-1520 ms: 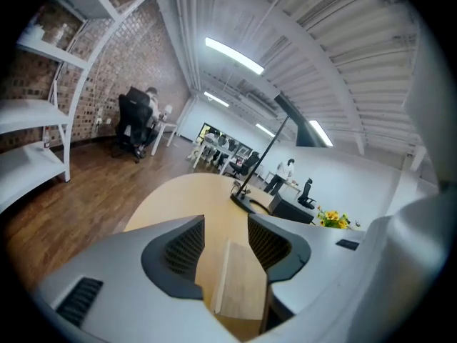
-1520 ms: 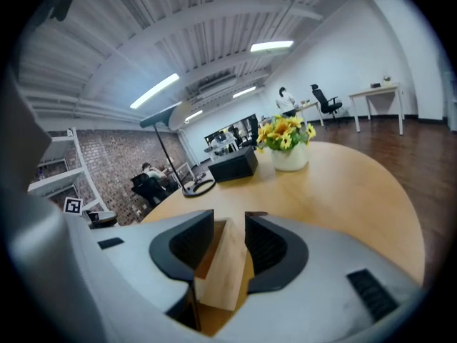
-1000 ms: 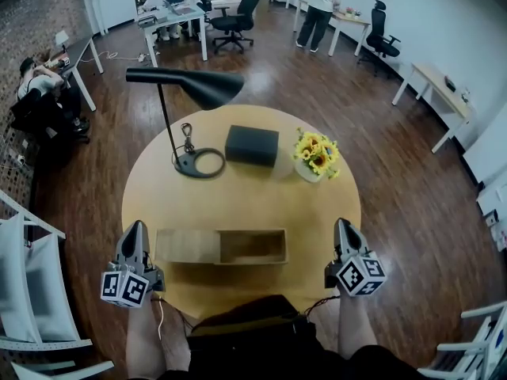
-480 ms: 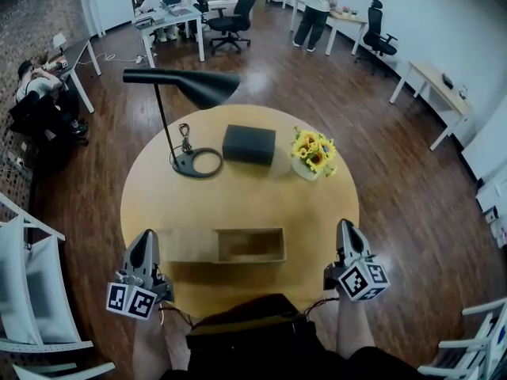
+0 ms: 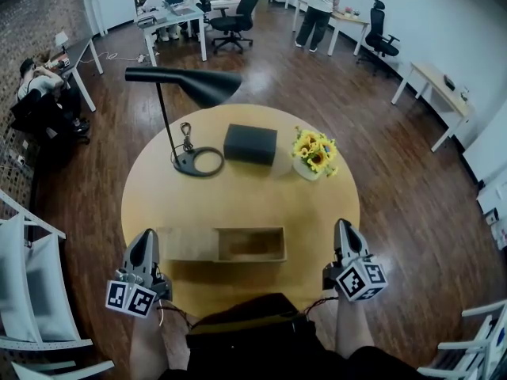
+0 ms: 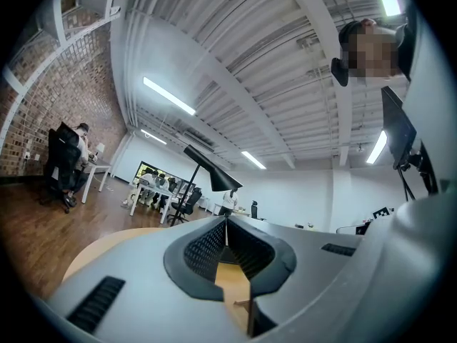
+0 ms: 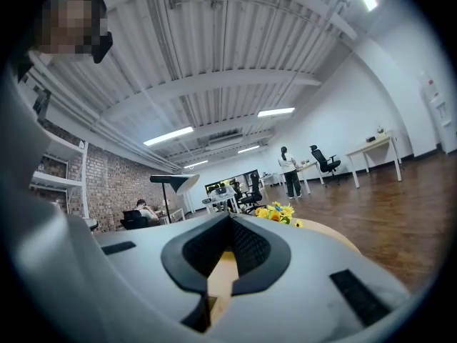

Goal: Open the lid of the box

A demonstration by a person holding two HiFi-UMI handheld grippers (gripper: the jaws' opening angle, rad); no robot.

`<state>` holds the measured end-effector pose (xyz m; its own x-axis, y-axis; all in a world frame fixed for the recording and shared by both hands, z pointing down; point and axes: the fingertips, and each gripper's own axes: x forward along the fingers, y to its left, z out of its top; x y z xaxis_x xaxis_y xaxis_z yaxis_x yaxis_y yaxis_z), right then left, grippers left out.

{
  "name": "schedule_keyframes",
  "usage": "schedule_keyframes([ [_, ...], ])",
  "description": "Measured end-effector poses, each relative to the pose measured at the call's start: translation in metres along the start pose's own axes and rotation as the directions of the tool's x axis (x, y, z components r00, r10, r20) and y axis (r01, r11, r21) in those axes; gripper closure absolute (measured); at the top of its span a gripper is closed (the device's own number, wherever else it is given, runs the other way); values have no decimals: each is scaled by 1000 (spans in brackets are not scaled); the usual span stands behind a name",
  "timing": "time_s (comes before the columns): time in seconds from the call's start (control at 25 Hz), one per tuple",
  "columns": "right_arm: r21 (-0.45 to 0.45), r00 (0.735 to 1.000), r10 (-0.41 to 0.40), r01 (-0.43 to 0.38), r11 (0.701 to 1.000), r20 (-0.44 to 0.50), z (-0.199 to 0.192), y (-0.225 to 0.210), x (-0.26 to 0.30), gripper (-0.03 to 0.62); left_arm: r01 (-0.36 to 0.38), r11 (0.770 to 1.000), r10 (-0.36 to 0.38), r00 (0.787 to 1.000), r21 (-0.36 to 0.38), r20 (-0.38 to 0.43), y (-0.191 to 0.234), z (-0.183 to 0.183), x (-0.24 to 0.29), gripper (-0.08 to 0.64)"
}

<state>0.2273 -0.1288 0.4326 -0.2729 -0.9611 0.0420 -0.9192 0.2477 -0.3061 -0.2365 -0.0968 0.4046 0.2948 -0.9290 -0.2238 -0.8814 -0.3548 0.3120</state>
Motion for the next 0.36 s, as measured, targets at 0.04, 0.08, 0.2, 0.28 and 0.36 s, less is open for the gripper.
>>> schedule_keyframes([
  [0.04, 0, 1000, 0, 0, 1000, -1, 0, 0, 0, 592, 0, 1000, 0, 1000, 0, -1, 0, 0, 0, 555],
  [0.08, -1, 1000, 1, -1, 1000, -2, -1, 0, 0, 592, 1, 1000, -1, 1000, -1, -1, 0, -1, 0, 555],
  [0.2, -2, 1000, 2, -2, 1000, -5, -2, -1, -1, 592, 1, 1000, -1, 1000, -6, -1, 0, -2, 1, 555],
  [0.28, -5, 1000, 1, -1, 1000, -8, -2, -1, -1, 592, -1, 1000, 1, 1000, -7, -4, 1, -3, 2, 555],
  [0.36, -6, 1000, 0, -1, 1000, -12, -4, -2, -2, 592, -3, 1000, 2, 1000, -8, -9, 2, -4, 2, 555],
])
